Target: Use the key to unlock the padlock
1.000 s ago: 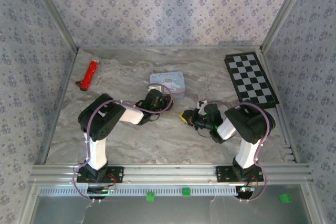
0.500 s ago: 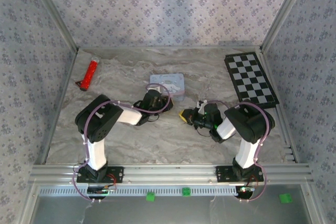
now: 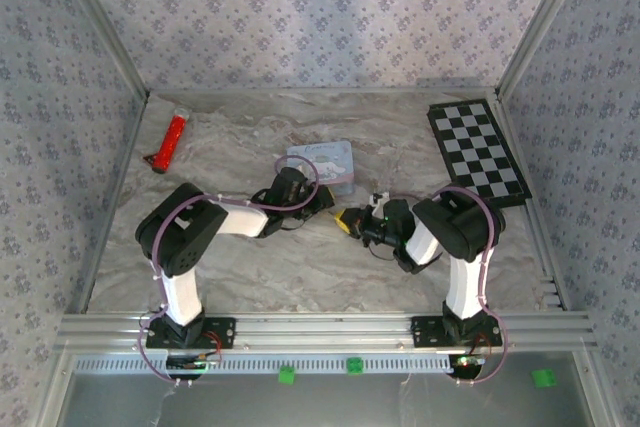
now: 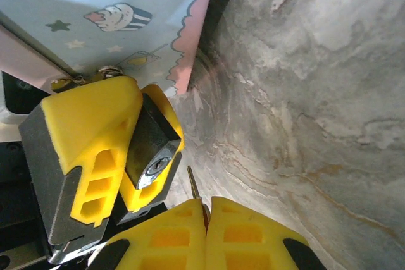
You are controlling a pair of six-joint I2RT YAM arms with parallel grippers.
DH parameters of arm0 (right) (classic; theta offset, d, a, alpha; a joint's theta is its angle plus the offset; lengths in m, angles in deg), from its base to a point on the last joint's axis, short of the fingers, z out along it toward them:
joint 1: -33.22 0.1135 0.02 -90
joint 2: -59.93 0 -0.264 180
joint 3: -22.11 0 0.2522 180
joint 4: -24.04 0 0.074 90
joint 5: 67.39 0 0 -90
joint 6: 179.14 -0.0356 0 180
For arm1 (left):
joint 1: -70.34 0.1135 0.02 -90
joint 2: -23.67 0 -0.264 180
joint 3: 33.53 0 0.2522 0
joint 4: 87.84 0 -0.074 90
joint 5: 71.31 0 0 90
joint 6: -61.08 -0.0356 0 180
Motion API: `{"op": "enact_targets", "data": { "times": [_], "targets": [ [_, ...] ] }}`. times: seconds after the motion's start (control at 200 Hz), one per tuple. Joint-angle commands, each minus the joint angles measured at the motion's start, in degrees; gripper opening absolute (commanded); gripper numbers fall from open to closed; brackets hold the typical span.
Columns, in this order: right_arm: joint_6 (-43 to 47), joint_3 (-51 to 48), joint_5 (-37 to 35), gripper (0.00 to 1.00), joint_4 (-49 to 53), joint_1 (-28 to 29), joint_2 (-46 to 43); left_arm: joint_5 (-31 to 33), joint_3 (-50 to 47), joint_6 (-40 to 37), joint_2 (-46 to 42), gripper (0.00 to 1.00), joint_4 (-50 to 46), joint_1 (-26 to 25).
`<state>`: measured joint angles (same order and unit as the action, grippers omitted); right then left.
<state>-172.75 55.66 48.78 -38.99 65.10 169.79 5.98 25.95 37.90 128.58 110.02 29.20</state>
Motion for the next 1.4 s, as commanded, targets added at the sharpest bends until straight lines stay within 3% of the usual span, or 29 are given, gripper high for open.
{"op": "enact_targets", "data": {
  "times": [0.0, 0.465, 1.394],
  "targets": [
    [-0.96, -0.65, -1.46, 0.0, -2.96, 0.21, -0.29, -4.8, 1.31, 4.54, -1.19, 0.07, -2.88, -0.07],
    [-1.94, -2.89, -3.21, 0.0, -2.95, -0.61, -5.05, -4.72, 2.3, 5.22, -1.83, 0.06, -4.8, 0.19],
    [-4.34, -2.96, -6.21, 0.0, -2.99, -0.35, -7.81, -6.06, 1.97, 13.06, -2.84, 0.06, 1.34, -0.15]
  ]
}}
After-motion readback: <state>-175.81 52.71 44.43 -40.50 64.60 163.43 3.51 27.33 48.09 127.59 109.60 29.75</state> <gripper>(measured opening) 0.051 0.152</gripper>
